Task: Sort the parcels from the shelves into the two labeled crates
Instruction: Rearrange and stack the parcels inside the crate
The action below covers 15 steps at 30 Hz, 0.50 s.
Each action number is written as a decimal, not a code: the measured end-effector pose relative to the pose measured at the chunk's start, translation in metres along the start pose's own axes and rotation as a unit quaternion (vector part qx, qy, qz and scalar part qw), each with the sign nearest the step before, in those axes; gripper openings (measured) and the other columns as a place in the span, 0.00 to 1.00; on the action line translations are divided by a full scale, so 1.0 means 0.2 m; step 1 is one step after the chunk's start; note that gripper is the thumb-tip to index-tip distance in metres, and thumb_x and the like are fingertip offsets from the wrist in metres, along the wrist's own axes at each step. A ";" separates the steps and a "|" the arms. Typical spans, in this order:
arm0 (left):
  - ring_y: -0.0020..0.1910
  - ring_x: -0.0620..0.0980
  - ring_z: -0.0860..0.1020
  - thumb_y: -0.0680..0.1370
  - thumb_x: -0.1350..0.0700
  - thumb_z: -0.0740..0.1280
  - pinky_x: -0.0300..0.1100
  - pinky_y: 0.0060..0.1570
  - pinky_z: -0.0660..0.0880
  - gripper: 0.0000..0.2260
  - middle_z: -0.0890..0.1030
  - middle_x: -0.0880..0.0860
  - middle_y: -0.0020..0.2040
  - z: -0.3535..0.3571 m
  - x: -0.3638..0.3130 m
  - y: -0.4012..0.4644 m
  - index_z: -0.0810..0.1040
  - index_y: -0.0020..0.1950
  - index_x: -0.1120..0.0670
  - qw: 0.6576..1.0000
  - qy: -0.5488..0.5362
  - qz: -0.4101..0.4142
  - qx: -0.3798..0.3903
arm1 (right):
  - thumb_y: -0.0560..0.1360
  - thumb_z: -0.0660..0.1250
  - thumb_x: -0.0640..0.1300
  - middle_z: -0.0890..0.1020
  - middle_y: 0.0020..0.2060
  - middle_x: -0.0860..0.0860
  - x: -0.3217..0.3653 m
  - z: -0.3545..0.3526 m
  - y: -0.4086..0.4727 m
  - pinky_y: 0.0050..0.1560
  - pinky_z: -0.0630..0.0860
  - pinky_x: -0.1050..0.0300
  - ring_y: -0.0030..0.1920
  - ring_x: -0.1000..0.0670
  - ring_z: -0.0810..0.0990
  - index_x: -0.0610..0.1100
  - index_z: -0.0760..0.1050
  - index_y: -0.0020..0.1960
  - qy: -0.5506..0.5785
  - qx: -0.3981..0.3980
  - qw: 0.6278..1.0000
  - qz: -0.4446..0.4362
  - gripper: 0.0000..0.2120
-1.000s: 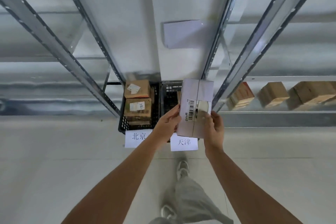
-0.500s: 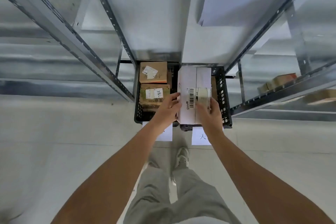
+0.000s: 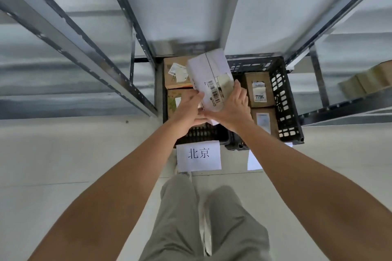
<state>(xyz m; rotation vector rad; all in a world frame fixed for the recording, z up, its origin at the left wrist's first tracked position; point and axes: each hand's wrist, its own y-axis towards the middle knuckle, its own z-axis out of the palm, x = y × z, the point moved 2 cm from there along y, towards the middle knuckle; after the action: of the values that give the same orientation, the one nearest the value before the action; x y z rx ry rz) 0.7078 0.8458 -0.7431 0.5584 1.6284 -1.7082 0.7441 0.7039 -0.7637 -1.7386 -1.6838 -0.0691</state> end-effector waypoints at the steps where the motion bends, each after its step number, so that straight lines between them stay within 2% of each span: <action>1: 0.59 0.56 0.81 0.84 0.46 0.60 0.52 0.57 0.79 0.06 0.78 0.50 0.60 -0.04 0.07 0.08 0.68 0.59 0.45 1.000 0.021 0.005 0.000 | 0.59 0.76 0.72 0.56 0.73 0.44 -0.04 0.07 0.06 0.75 0.60 0.39 0.76 0.41 0.56 0.43 0.37 0.80 -0.015 0.008 1.000 -0.011 0.69; 3: 0.60 0.52 0.79 0.84 0.45 0.60 0.40 0.50 0.77 0.11 0.75 0.50 0.62 -0.13 0.20 0.22 0.66 0.62 0.48 0.997 0.071 0.026 -0.010 | 0.62 0.77 0.67 0.57 0.73 0.46 -0.13 0.21 0.18 0.75 0.60 0.38 0.75 0.42 0.56 0.43 0.38 0.80 -0.053 0.039 0.997 -0.046 0.65; 5: 0.55 0.46 0.78 0.83 0.47 0.62 0.32 0.42 0.74 0.08 0.76 0.47 0.55 -0.25 0.35 0.36 0.68 0.58 0.48 0.991 0.107 0.060 -0.059 | 0.63 0.78 0.62 0.59 0.71 0.48 -0.25 0.35 0.27 0.73 0.62 0.40 0.73 0.42 0.57 0.45 0.41 0.79 -0.079 0.085 0.990 -0.084 0.62; 6: 0.55 0.46 0.79 0.82 0.48 0.65 0.31 0.42 0.76 0.08 0.77 0.47 0.54 -0.30 0.42 0.41 0.69 0.57 0.48 0.987 0.112 0.078 -0.082 | 0.63 0.79 0.61 0.59 0.70 0.49 -0.31 0.42 0.30 0.73 0.63 0.41 0.72 0.43 0.57 0.46 0.43 0.79 -0.087 0.108 0.985 -0.098 0.60; 8: 0.61 0.52 0.79 0.79 0.46 0.68 0.38 0.51 0.79 0.22 0.79 0.50 0.59 -0.40 0.56 0.54 0.69 0.69 0.54 0.982 0.134 0.087 -0.098 | 0.63 0.80 0.58 0.60 0.70 0.50 -0.42 0.55 0.36 0.71 0.63 0.41 0.72 0.43 0.56 0.48 0.44 0.79 -0.115 0.151 0.973 -0.128 0.59; 9: 0.62 0.53 0.78 0.79 0.42 0.68 0.42 0.55 0.77 0.29 0.79 0.50 0.62 -0.44 0.62 0.59 0.66 0.74 0.55 0.976 0.182 0.065 -0.096 | 0.63 0.80 0.58 0.59 0.71 0.50 -0.46 0.61 0.39 0.71 0.63 0.41 0.72 0.43 0.55 0.49 0.43 0.79 -0.140 0.175 0.964 -0.145 0.59; 10: 0.63 0.53 0.77 0.78 0.40 0.67 0.43 0.57 0.75 0.31 0.78 0.50 0.65 -0.47 0.68 0.64 0.67 0.75 0.54 0.965 0.245 0.040 -0.089 | 0.64 0.79 0.57 0.58 0.72 0.51 -0.49 0.67 0.42 0.71 0.62 0.40 0.73 0.43 0.54 0.51 0.42 0.79 -0.170 0.192 0.953 -0.161 0.59; 11: 0.61 0.52 0.77 0.78 0.40 0.67 0.42 0.56 0.73 0.29 0.77 0.50 0.67 -0.49 0.74 0.68 0.69 0.75 0.54 0.950 0.301 0.020 -0.080 | 0.64 0.79 0.58 0.56 0.73 0.52 -0.52 0.73 0.46 0.72 0.62 0.39 0.73 0.42 0.53 0.54 0.41 0.79 -0.195 0.202 0.944 -0.172 0.59; 13: 0.55 0.50 0.77 0.80 0.47 0.68 0.37 0.48 0.72 0.21 0.79 0.50 0.61 -0.52 0.86 0.78 0.75 0.70 0.54 0.944 0.325 0.007 -0.057 | 0.63 0.80 0.58 0.54 0.73 0.53 -0.57 0.82 0.53 0.70 0.64 0.37 0.73 0.41 0.53 0.59 0.41 0.79 -0.222 0.209 0.936 -0.174 0.59; 14: 0.54 0.50 0.78 0.80 0.50 0.69 0.38 0.48 0.74 0.18 0.80 0.51 0.59 -0.53 0.91 0.82 0.77 0.68 0.55 0.950 0.306 0.009 -0.056 | 0.63 0.80 0.58 0.54 0.73 0.52 -0.60 0.86 0.56 0.69 0.65 0.36 0.73 0.41 0.53 0.63 0.40 0.78 -0.228 0.207 0.936 -0.169 0.59; 15: 0.55 0.52 0.80 0.80 0.53 0.69 0.42 0.53 0.77 0.16 0.81 0.51 0.58 -0.54 0.96 0.85 0.77 0.67 0.57 0.957 0.283 0.009 -0.062 | 0.62 0.80 0.59 0.53 0.74 0.51 -0.62 0.90 0.59 0.68 0.67 0.35 0.73 0.39 0.55 0.67 0.39 0.77 -0.233 0.201 0.937 -0.163 0.60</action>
<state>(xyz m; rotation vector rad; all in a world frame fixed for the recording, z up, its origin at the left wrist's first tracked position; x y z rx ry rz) 0.6879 0.9219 -1.0110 1.0688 2.0943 -1.4953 0.7549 0.6999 -1.0124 -1.2121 -2.1328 0.5411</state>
